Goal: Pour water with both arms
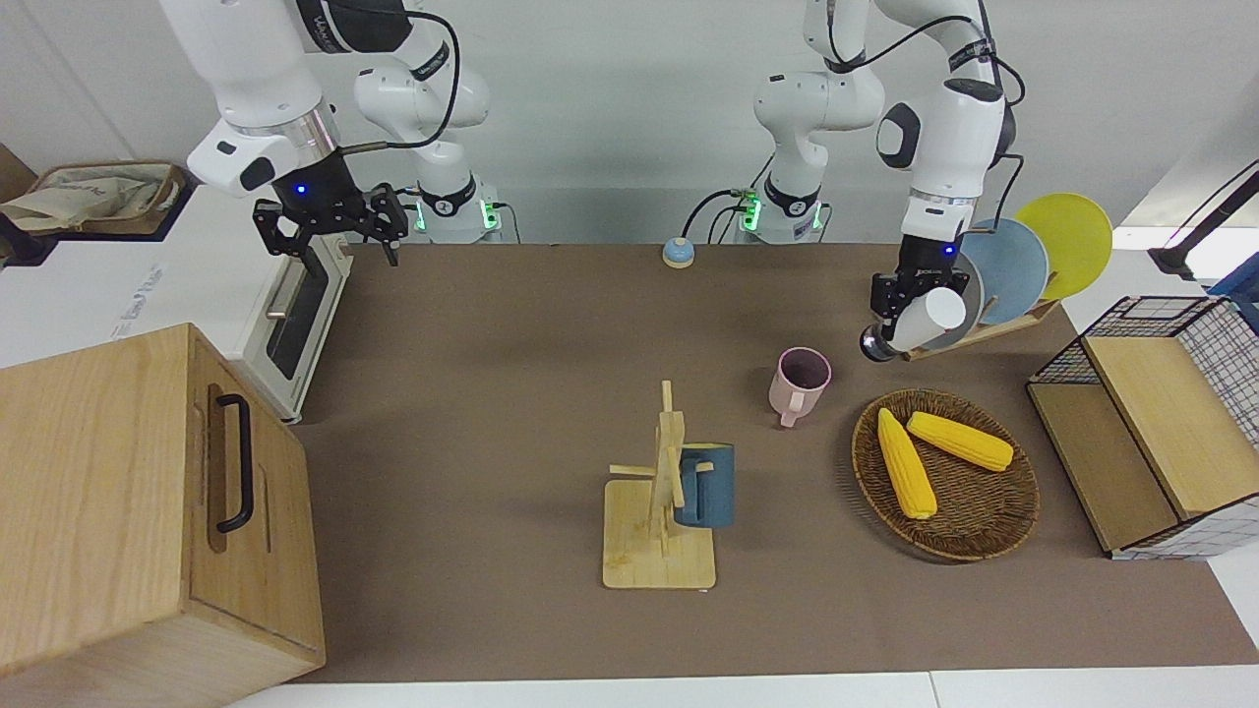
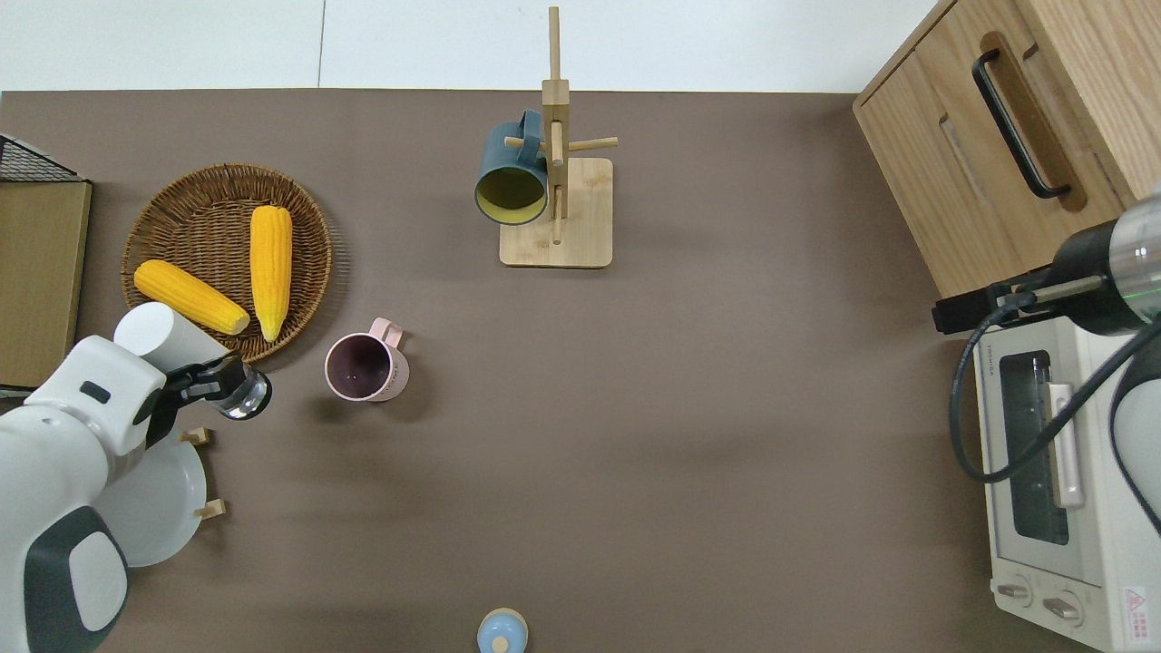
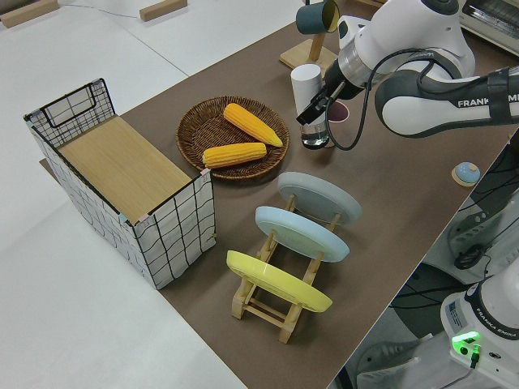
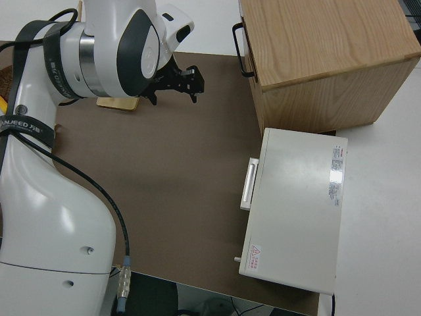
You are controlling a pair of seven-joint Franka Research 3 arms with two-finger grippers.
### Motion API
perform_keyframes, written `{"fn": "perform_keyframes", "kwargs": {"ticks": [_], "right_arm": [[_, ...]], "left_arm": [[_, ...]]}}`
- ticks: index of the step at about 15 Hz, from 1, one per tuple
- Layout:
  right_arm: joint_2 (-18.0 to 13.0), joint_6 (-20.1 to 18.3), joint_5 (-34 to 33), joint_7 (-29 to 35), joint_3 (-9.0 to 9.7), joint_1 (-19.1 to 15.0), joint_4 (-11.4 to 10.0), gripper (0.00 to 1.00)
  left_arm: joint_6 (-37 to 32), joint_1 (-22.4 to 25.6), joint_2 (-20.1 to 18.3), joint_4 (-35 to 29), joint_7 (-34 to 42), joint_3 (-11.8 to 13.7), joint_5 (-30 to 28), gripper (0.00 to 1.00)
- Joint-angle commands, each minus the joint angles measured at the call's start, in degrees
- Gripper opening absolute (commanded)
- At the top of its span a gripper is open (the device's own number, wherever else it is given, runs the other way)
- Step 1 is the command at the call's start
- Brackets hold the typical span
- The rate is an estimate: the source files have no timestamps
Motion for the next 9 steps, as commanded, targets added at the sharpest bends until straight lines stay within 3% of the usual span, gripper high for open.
{"fn": "perform_keyframes", "kwargs": {"ticks": [1, 5, 9], "right_arm": [[0.21, -1.04, -0.77, -0.12, 0.14, -0.02, 0.82, 0.983], [0.21, -1.04, -0.77, -0.12, 0.14, -0.02, 0.73, 0.983], [0.21, -1.04, -0.77, -0.12, 0.23, -0.02, 0.82, 0.983]], "left_arm": [[0.48, 2.25, -1.3, 4.33, -1.48, -0.27, 1.98, 0.0], [0.4, 4.98, -1.04, 8.9, -1.22, -0.35, 2.95, 0.0], [0.13, 8.06, 3.16, 16.97, -1.04, -0.18, 3.66, 0.0]]}}
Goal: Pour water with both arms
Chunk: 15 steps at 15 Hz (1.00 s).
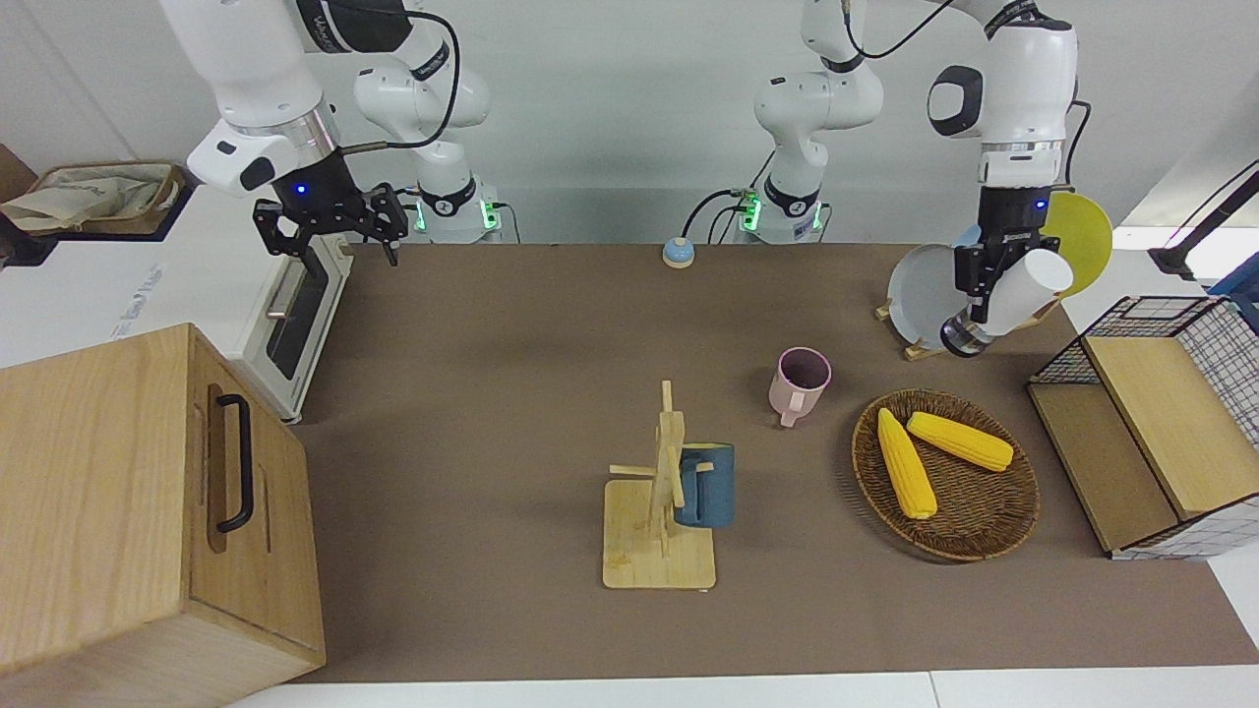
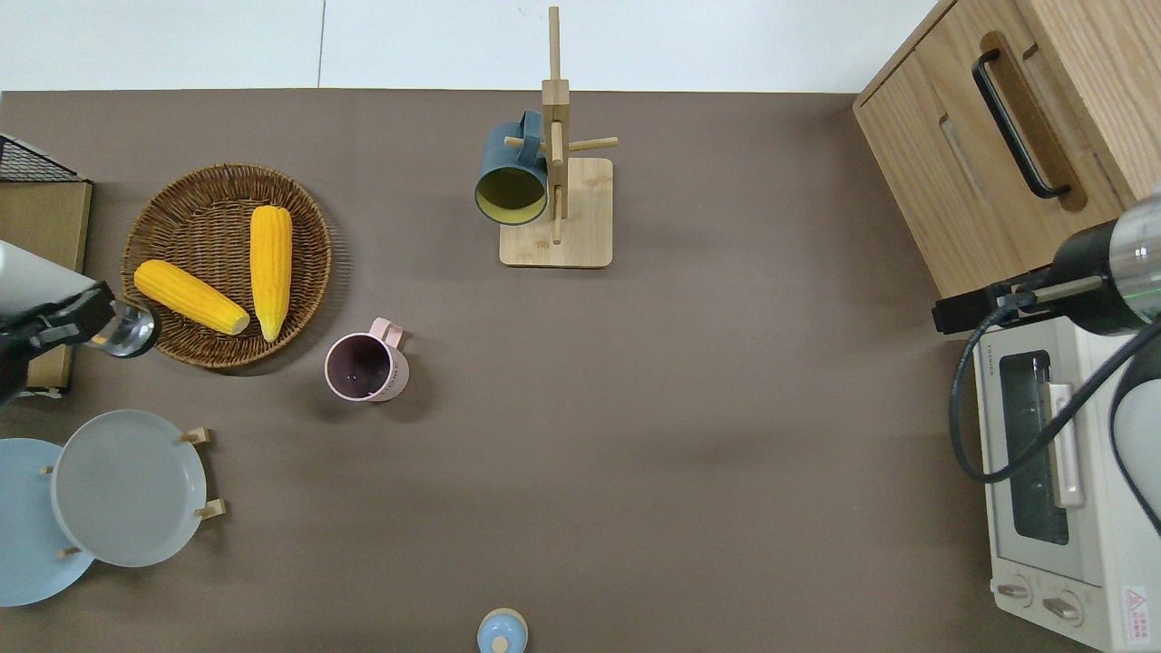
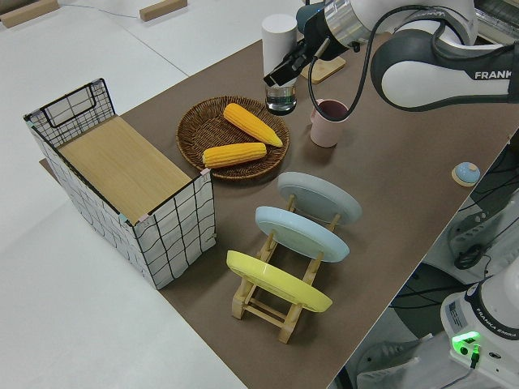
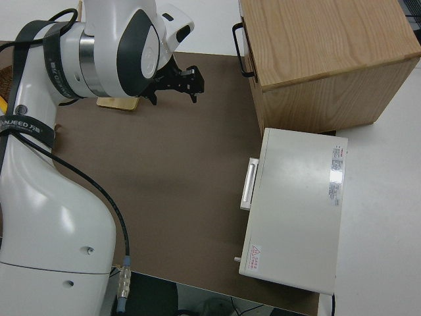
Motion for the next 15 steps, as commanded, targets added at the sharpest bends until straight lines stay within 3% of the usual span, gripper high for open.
{"fn": "perform_keyframes", "kwargs": {"ticks": [1, 8, 12, 15], "right_arm": [[0.21, -1.04, -0.77, -0.12, 0.14, -0.11, 0.82, 0.983], [0.21, -1.04, -0.77, -0.12, 0.14, -0.02, 0.82, 0.983], [0.21, -1.04, -0.77, -0.12, 0.14, -0.11, 0.82, 0.983], [0.21, -1.04, -0.77, -0.12, 0.14, -0.11, 0.82, 0.983]], "left_arm": [[-0.18, 2.45, 4.13, 8.0, -0.93, -0.26, 1.84, 0.0], [-1.5, 7.72, 10.99, 20.57, 0.2, -0.26, 1.93, 0.0], [-1.59, 11.15, 13.62, 23.47, 9.16, -0.18, 0.35, 0.0], [-1.68, 13.53, 18.54, 28.3, 14.34, -0.18, -3.5, 0.0]]}}
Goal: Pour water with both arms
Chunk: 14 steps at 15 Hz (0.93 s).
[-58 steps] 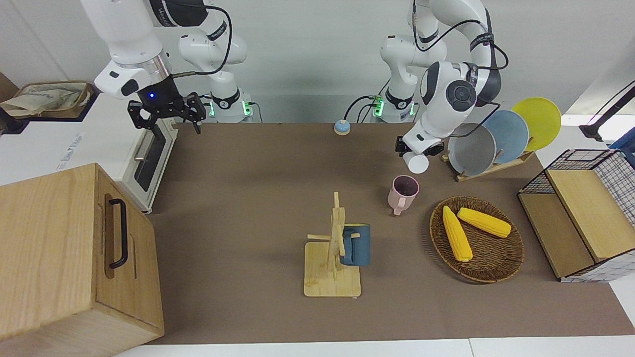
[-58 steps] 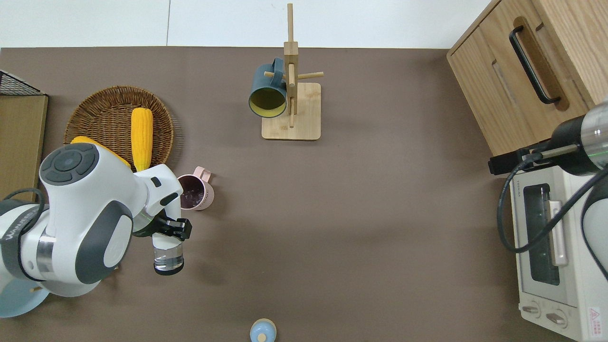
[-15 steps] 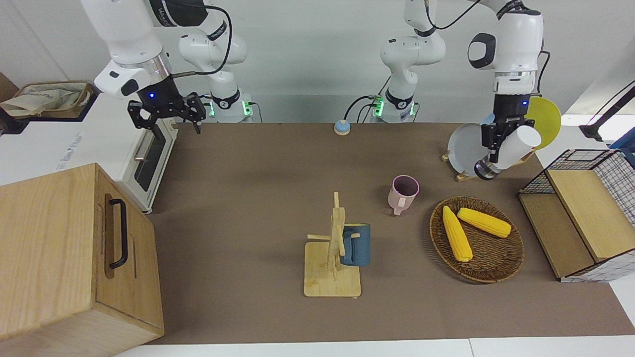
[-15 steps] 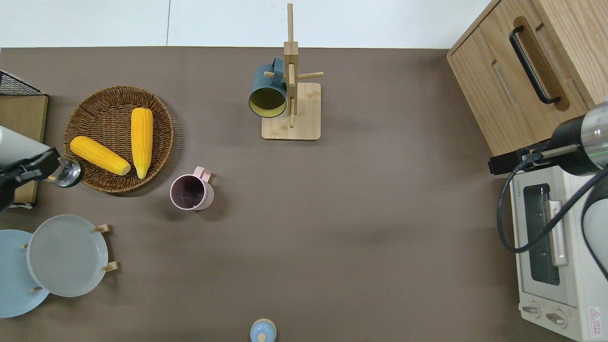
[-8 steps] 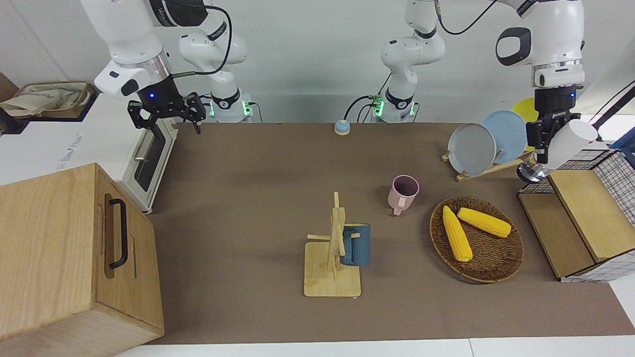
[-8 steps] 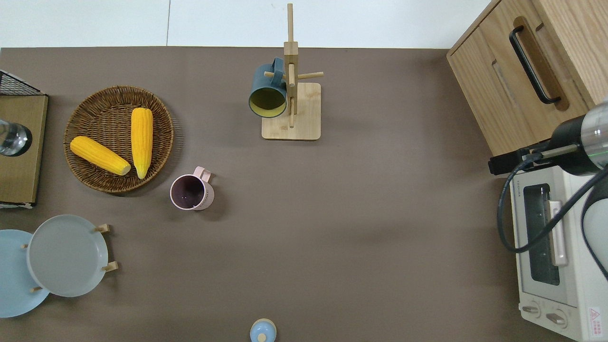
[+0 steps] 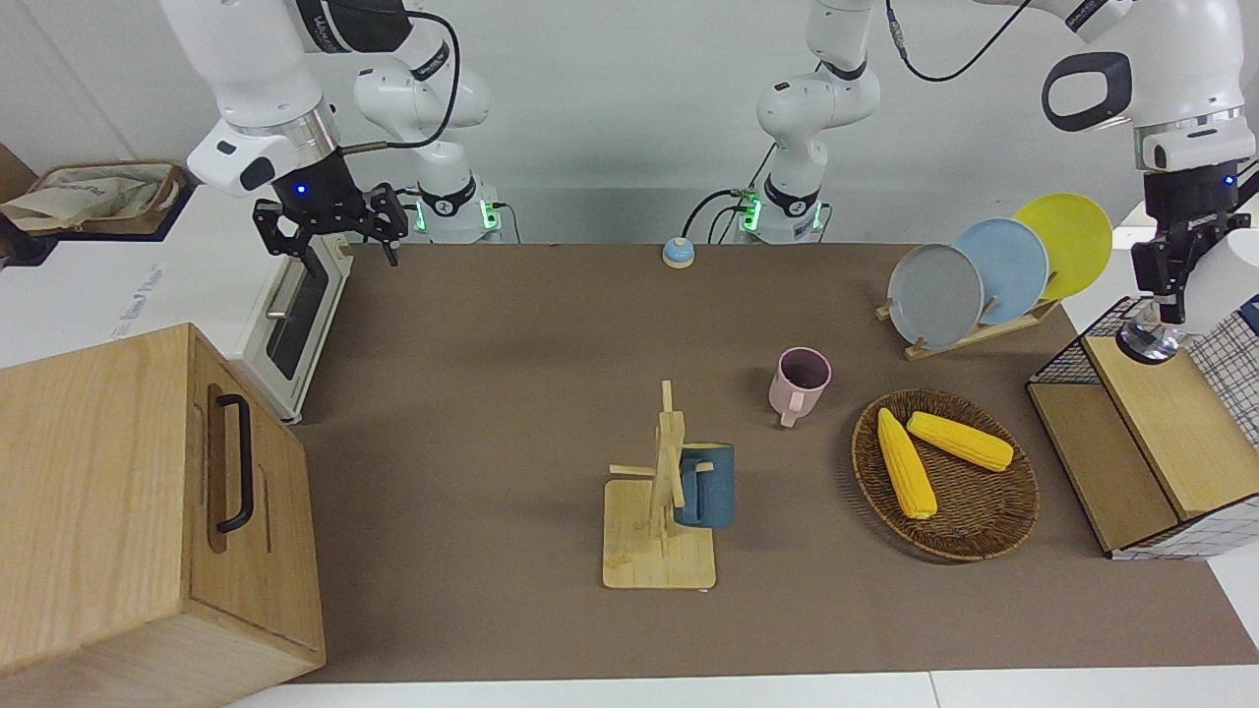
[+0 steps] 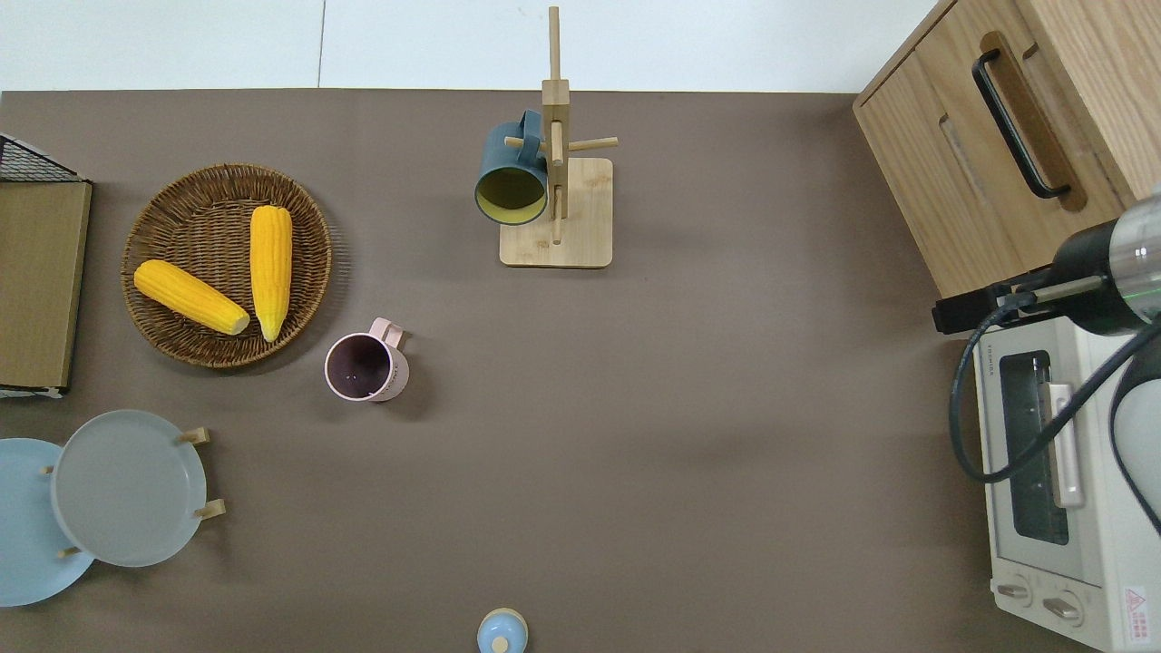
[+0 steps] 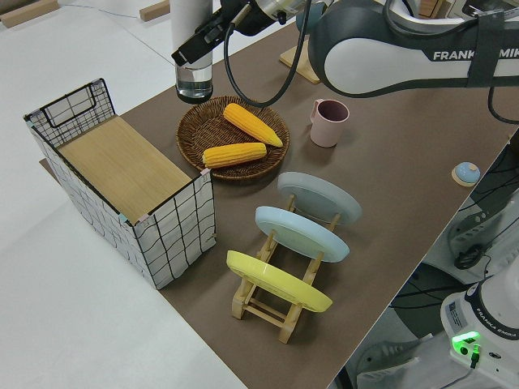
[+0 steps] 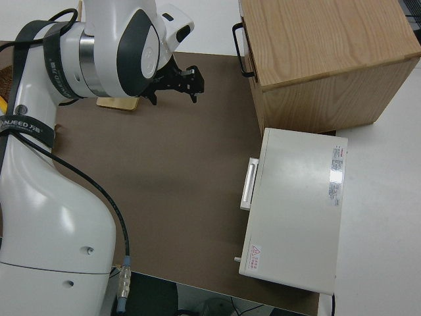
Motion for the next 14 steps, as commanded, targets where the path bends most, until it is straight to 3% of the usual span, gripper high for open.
{"fn": "perform_keyframes", "kwargs": {"ticks": [1, 4, 6, 14], "right_arm": [[0.21, -1.04, -0.77, -0.12, 0.14, -0.02, 0.81, 0.983], [0.21, -1.04, -0.77, -0.12, 0.14, -0.11, 0.73, 0.983], [0.21, -1.04, -0.77, -0.12, 0.14, -0.02, 0.81, 0.983], [0.21, -1.04, -0.77, -0.12, 0.23, -0.02, 0.81, 0.983]], "left_arm": [[-1.18, 2.05, 6.82, 9.77, 7.19, -0.29, -5.71, 0.0], [-3.1, 4.06, 9.82, 13.38, 12.46, -0.37, -10.64, 0.0], [-3.2, 6.08, 10.53, 13.48, 16.76, -0.63, -12.57, 0.0], [-3.2, 11.1, 13.6, 13.48, 38.03, -0.64, -29.44, 0.0]]}}
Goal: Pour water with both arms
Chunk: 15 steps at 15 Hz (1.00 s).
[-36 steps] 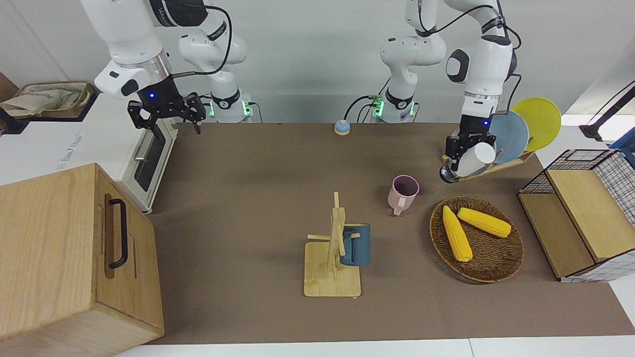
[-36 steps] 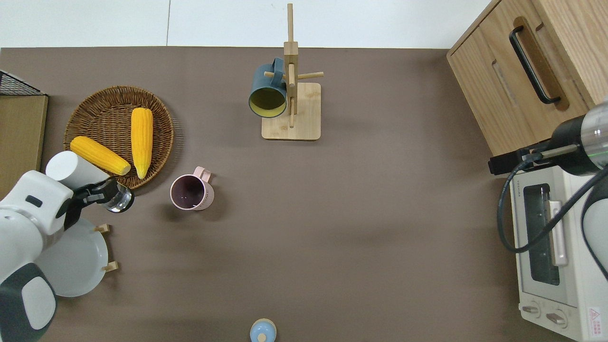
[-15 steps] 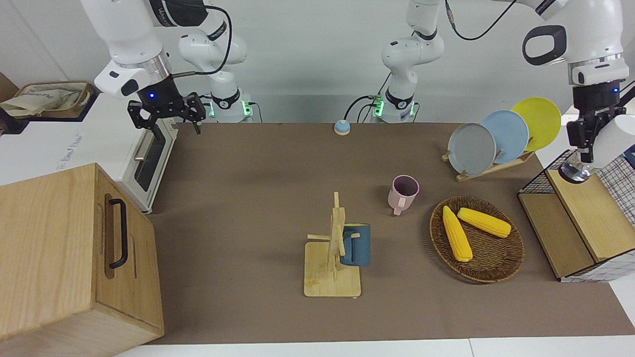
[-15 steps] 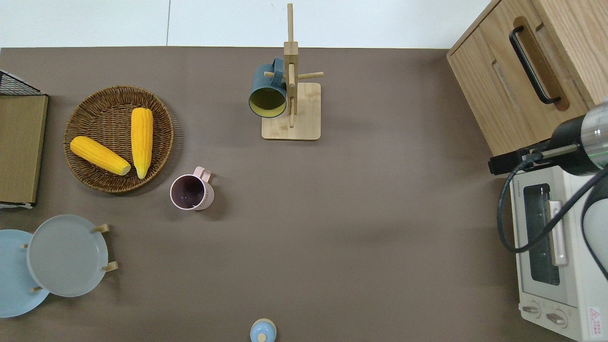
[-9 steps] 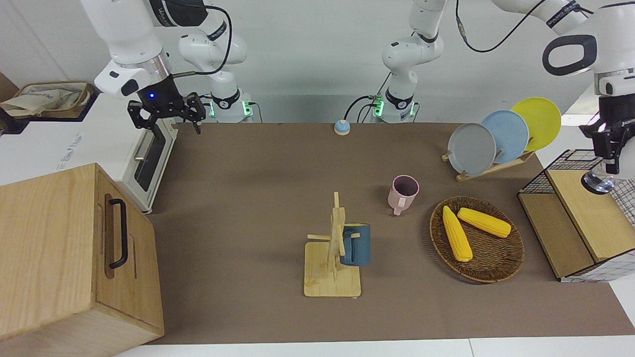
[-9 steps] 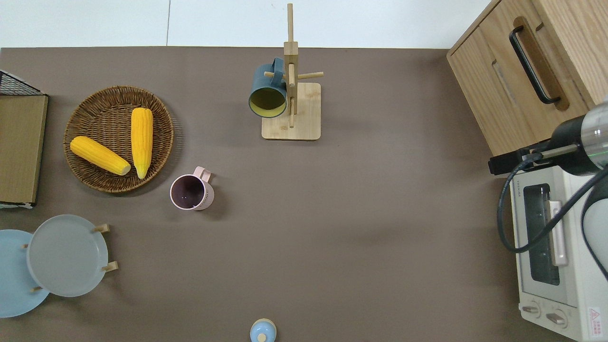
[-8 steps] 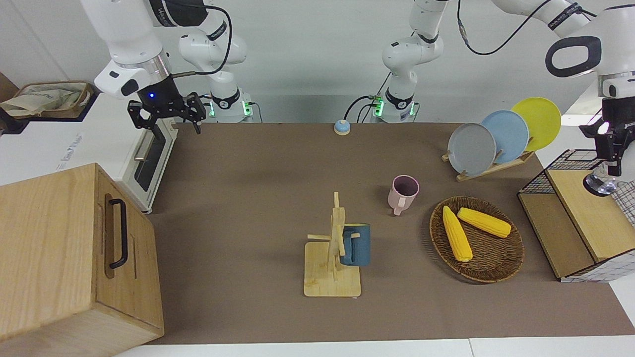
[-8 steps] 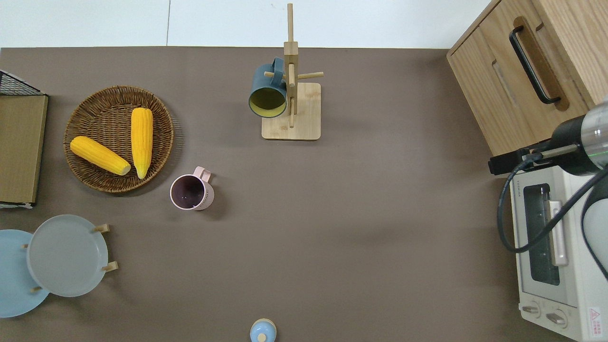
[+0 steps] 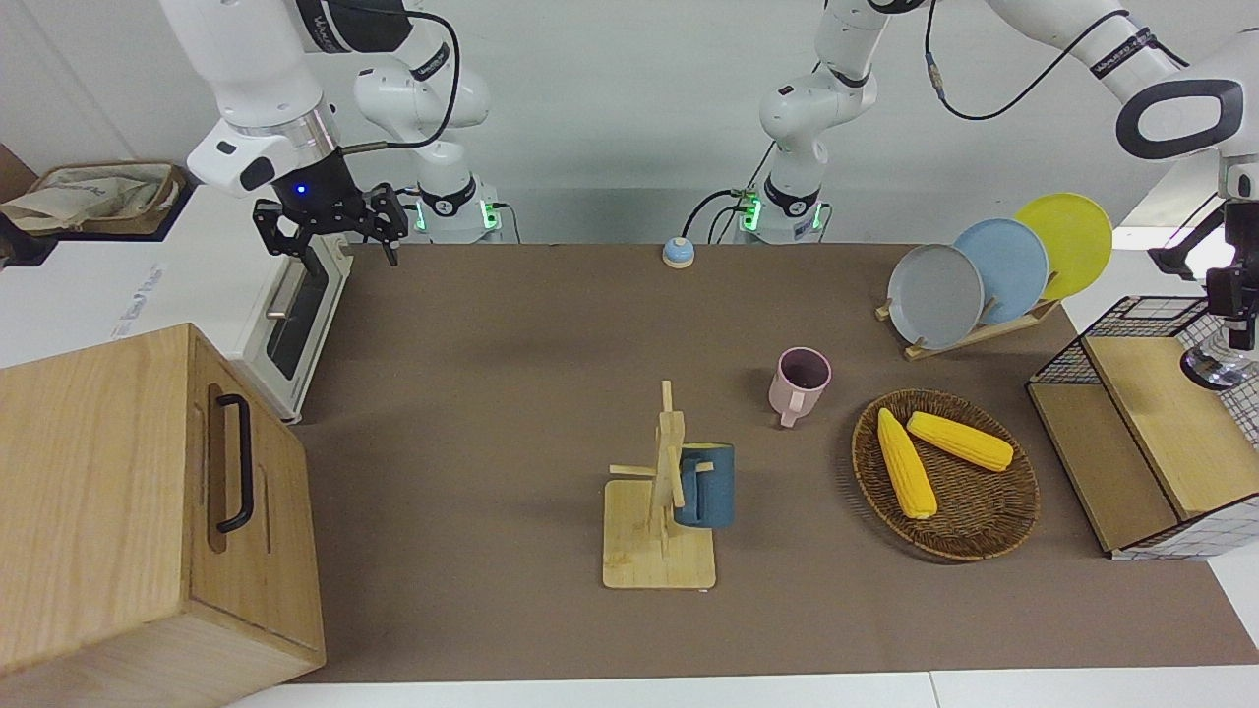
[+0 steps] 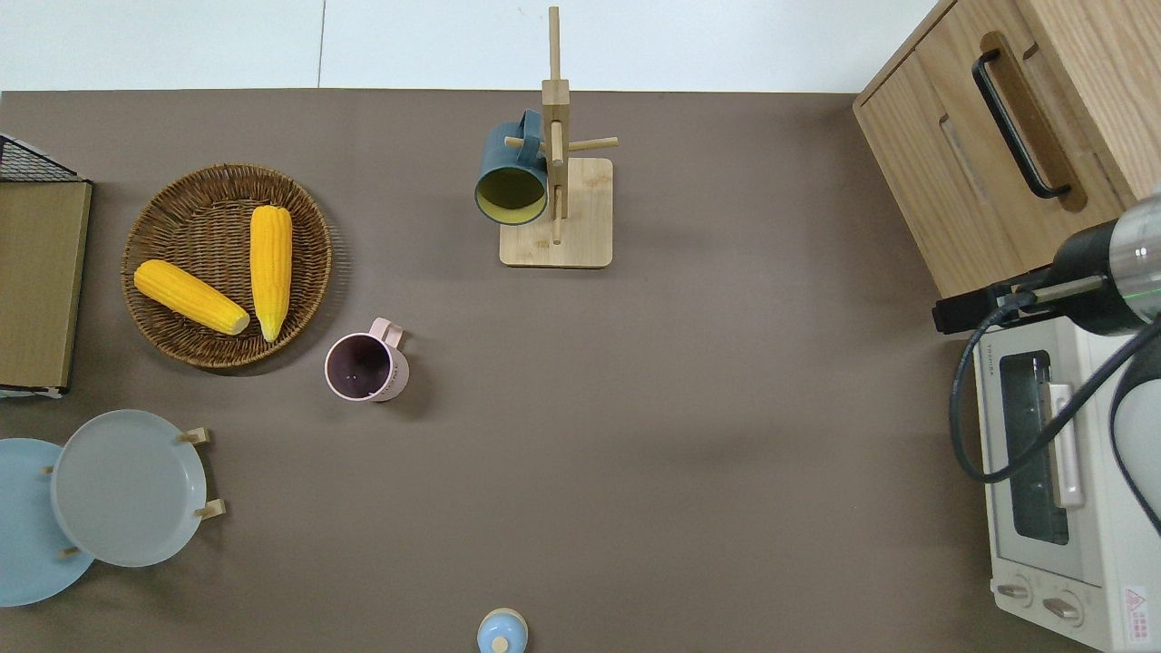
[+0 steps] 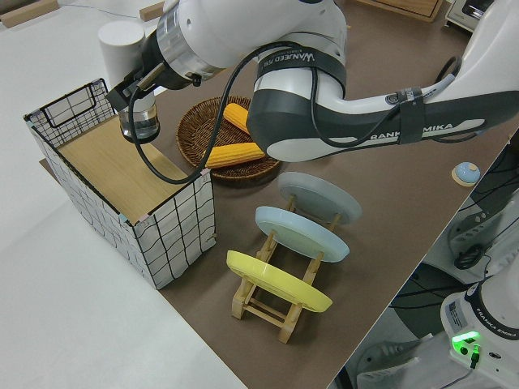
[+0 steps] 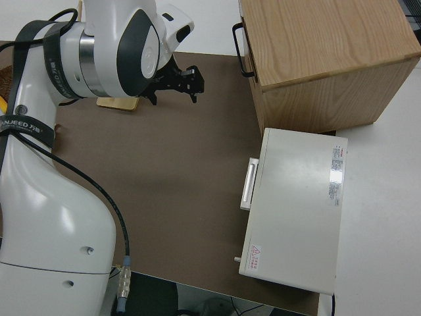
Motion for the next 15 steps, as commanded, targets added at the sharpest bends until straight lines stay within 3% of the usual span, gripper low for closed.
{"fn": "perform_keyframes", "kwargs": {"ticks": [1, 7, 15], "right_arm": [[0.21, -1.04, -0.77, -0.12, 0.23, -0.11, 0.72, 0.983], [0.21, -1.04, -0.77, -0.12, 0.14, -0.02, 0.81, 0.983], [0.21, -1.04, -0.77, -0.12, 0.14, -0.11, 0.81, 0.983]], "left_arm": [[-0.9, 2.45, 2.18, 2.82, 9.98, -0.52, -7.55, 0.0], [-0.99, 5.35, 4.73, 2.64, 21.15, -1.49, -16.08, 0.0], [-1.26, 5.79, 8.51, 3.17, 23.89, -2.89, -18.55, 0.0]]}}
